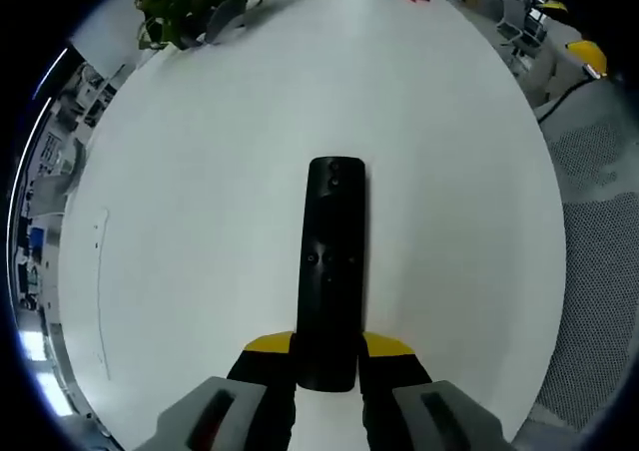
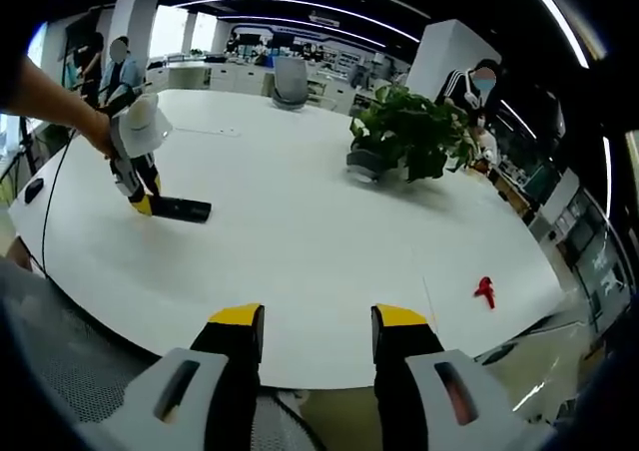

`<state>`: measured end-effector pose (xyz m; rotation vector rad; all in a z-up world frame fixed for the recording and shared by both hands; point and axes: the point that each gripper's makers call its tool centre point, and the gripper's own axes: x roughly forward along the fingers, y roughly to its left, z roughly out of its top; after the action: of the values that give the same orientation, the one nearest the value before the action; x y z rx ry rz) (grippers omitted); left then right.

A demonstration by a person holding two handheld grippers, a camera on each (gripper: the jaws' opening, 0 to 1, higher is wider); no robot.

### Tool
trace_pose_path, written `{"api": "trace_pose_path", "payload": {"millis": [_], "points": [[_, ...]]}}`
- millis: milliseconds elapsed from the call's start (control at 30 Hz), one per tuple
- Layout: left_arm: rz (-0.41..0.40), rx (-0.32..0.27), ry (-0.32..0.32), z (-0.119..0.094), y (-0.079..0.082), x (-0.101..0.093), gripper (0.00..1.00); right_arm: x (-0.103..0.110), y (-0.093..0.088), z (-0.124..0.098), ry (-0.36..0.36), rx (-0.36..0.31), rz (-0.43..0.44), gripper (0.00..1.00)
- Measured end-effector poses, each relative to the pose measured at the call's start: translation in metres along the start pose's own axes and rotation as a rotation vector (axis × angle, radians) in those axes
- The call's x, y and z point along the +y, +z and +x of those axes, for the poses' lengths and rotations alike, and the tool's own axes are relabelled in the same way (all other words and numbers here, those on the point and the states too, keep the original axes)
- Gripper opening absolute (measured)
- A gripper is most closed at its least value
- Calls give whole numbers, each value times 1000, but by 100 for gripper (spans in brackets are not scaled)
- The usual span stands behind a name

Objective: Press the specified remote control buttons in sequence, fully releasing each button before pressing the next.

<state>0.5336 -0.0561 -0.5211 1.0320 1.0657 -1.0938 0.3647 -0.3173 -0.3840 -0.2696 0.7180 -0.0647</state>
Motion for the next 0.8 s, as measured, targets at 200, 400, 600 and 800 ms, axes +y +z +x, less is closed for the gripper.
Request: {"api": "trace_pose_path", "payload": {"millis": [200, 400, 600, 800], "points": [[12, 10, 10, -1, -2, -8, 23, 4, 2, -1, 18, -12, -8, 45], [26, 15, 3, -4, -6, -23, 23, 5, 3, -1, 25, -16, -8, 45], [41, 18, -7, -6, -9, -37, 23, 8, 2, -1, 32, -9, -20, 44], [48, 11, -5, -8, -12, -48, 23, 8, 1, -1, 35, -3, -23, 42]]}}
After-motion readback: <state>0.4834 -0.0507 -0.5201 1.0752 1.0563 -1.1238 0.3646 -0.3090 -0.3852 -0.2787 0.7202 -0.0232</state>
